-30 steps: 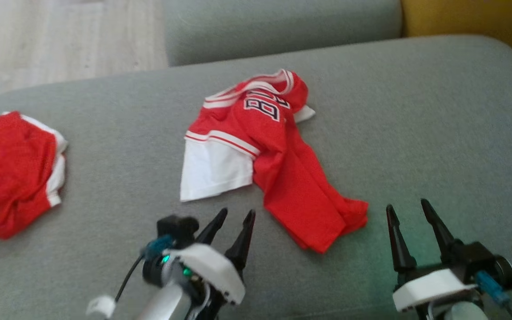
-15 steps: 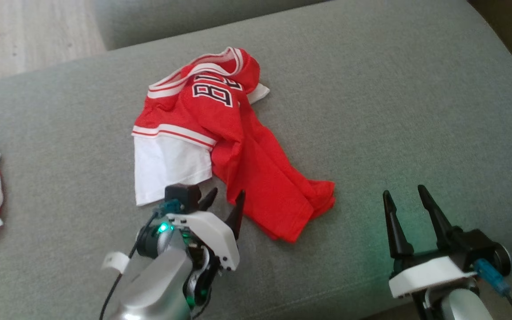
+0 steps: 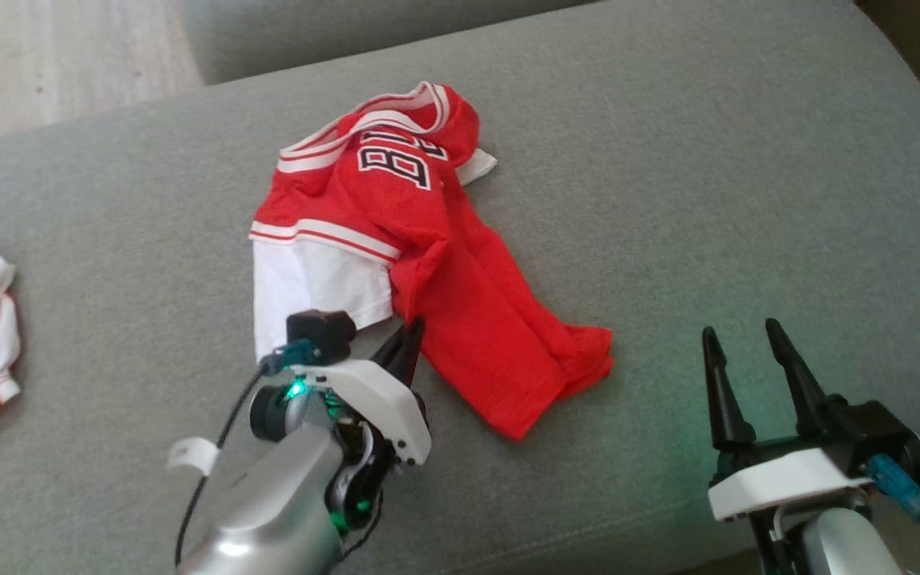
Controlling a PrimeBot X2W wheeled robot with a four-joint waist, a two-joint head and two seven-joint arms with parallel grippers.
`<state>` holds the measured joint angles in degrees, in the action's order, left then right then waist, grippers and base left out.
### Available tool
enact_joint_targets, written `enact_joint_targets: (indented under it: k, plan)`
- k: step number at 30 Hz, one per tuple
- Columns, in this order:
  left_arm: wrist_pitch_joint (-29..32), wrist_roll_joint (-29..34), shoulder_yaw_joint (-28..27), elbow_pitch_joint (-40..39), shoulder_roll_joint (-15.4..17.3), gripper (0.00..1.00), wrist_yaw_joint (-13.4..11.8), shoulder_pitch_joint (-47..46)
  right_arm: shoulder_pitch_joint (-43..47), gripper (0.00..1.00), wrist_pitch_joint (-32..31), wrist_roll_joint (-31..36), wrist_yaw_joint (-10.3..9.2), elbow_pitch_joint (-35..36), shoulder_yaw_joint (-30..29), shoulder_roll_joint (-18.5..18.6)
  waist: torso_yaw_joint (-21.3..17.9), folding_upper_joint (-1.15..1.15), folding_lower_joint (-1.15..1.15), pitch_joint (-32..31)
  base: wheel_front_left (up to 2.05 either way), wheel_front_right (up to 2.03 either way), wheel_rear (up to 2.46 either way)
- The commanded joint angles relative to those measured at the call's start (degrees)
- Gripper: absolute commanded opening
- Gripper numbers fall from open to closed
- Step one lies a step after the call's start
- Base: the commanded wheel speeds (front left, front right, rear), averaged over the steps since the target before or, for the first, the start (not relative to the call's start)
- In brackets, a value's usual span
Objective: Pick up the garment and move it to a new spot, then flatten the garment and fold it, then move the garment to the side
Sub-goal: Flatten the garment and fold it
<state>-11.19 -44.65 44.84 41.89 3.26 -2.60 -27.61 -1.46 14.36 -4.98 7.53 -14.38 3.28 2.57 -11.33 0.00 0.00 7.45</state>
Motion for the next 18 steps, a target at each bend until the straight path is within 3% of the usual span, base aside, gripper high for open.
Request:
enact_joint_targets:
  k: [1, 5, 10, 11, 13, 15, 18]
  plan:
    - [0.2, -0.8, -2.6, -4.2, 2.3, 0.00, 0.6, -1.0, -0.2, 1.00, 0.6, -0.4, -0.04, 1.7, 0.7, 0.3, 1.1, 0.00, 0.00, -0.8, 0.00, 0.00, 0.00]
    - [6.4, -1.9, -4.1, -14.7, 11.8, 0.00, -0.6, 1.8, 1.1, 1.00, 0.6, -0.5, -0.04, 2.0, -0.2, 0.3, 3.2, 0.00, 0.00, -1.9, 0.00, 0.00, 0.00]
    - [17.1, -5.3, -9.0, -31.0, 27.2, 0.00, -4.6, 5.9, 1.8, 1.00, 0.6, -1.3, -0.04, 1.9, -0.1, 0.3, 4.7, 0.00, 0.00, -3.0, 0.00, 0.00, 0.00]
    - [21.2, -6.7, -11.1, -35.7, 32.9, 0.00, -6.5, 7.7, 1.8, 1.00, 0.6, -1.7, -0.04, 1.8, 0.1, 0.3, 4.9, 0.00, 0.00, -3.3, 0.00, 0.00, 0.00]
    - [25.0, -8.2, -12.9, -38.6, 37.9, 0.00, -8.2, 9.3, 1.7, 1.00, 0.6, -1.9, -0.04, 1.7, 0.4, 0.3, 4.8, 0.00, 0.00, -3.4, 0.00, 0.00, 0.00]
    - [27.6, -9.4, -14.8, -39.5, 41.8, 0.00, -9.6, 10.0, 1.5, 1.00, 0.6, -2.0, -0.04, 1.6, 0.6, 0.3, 4.8, 0.00, 0.00, -3.4, 0.00, 0.00, 0.00]
    - [28.9, -9.1, -16.0, -38.6, 44.5, 0.00, -11.0, 9.7, 1.2, 1.00, 0.6, -2.1, -0.04, 1.5, 0.8, 0.3, 4.6, 0.00, 0.00, -3.4, 0.00, 0.00, 0.00]
